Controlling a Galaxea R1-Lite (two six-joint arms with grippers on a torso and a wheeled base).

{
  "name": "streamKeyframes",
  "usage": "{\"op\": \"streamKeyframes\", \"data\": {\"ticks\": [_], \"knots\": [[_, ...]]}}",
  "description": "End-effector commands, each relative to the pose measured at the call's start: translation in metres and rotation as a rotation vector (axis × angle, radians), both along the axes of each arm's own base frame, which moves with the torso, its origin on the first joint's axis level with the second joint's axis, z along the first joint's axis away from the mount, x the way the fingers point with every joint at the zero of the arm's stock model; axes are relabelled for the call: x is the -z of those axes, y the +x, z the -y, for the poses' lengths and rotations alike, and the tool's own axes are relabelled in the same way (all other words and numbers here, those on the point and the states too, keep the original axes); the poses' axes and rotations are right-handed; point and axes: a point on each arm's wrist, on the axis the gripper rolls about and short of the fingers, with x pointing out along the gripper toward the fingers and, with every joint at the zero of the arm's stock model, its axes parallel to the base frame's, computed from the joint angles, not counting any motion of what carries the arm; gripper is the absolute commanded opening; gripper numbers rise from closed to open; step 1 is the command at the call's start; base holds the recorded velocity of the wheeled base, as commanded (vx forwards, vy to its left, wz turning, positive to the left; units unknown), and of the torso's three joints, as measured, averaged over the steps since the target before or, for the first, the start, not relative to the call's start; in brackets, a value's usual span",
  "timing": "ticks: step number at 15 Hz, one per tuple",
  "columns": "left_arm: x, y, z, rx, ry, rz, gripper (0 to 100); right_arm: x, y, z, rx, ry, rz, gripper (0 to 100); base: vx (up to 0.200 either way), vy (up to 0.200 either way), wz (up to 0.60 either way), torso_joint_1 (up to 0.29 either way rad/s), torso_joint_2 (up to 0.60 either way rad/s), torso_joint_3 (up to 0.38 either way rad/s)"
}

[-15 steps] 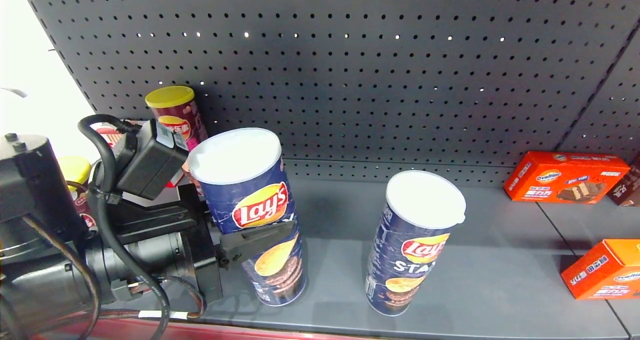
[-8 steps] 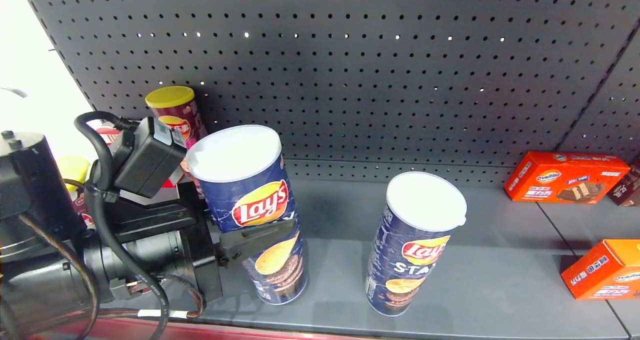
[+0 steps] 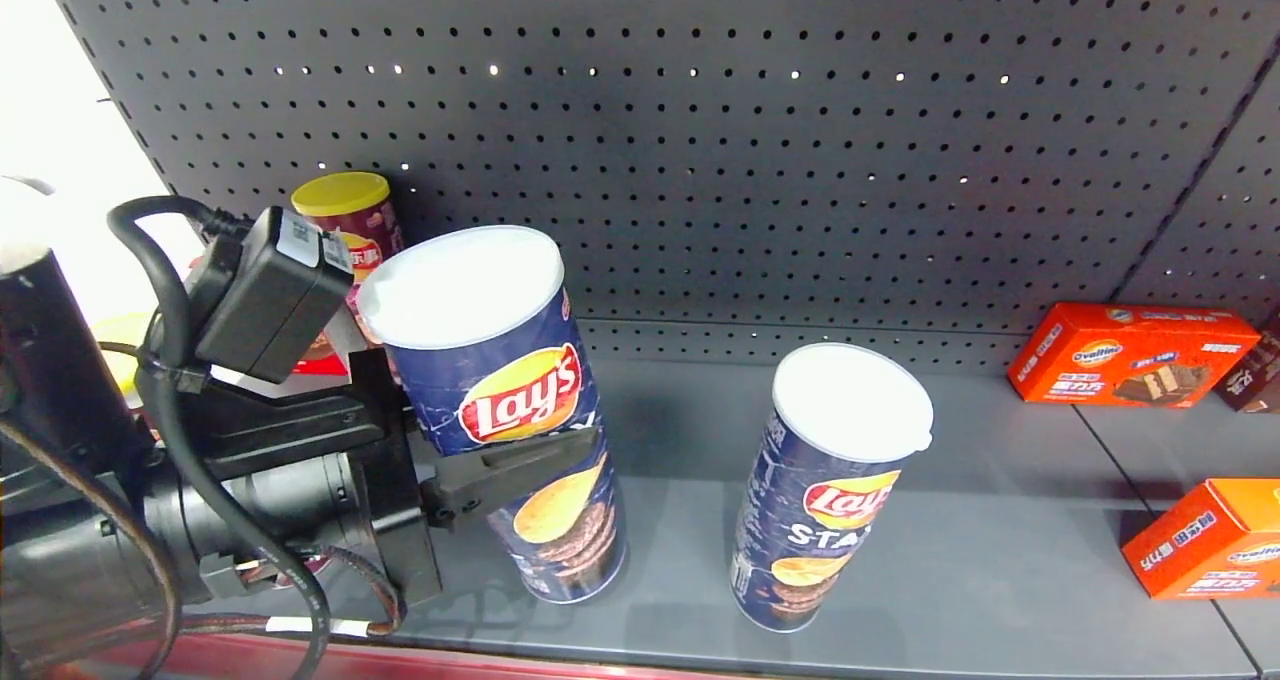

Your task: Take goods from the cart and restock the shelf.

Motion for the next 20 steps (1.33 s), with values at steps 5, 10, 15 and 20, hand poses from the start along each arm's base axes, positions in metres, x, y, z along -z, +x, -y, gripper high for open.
{"op": "streamKeyframes", "data": {"ticks": [5,10,15,20], "knots": [[-0.009,0.027,0.014,-0.056,0.001,0.015,0,0.000,0.000,0.000,0.000,-0.001,-0.005,100,0.000,0.000,0.00,0.000,0.00,0.000],[-0.011,0.056,0.028,-0.065,0.021,0.026,0,0.000,0.000,0.000,0.000,-0.001,-0.005,100,0.000,0.000,0.00,0.000,0.00,0.000],[-0.009,0.105,0.052,-0.069,0.013,0.093,0,0.000,0.000,0.000,0.000,-0.001,-0.005,100,0.000,0.000,0.00,0.000,0.00,0.000],[-0.020,0.116,0.059,-0.010,0.061,0.008,0,0.000,0.000,0.000,0.000,-0.001,-0.005,100,0.000,0.000,0.00,0.000,0.00,0.000]]}}
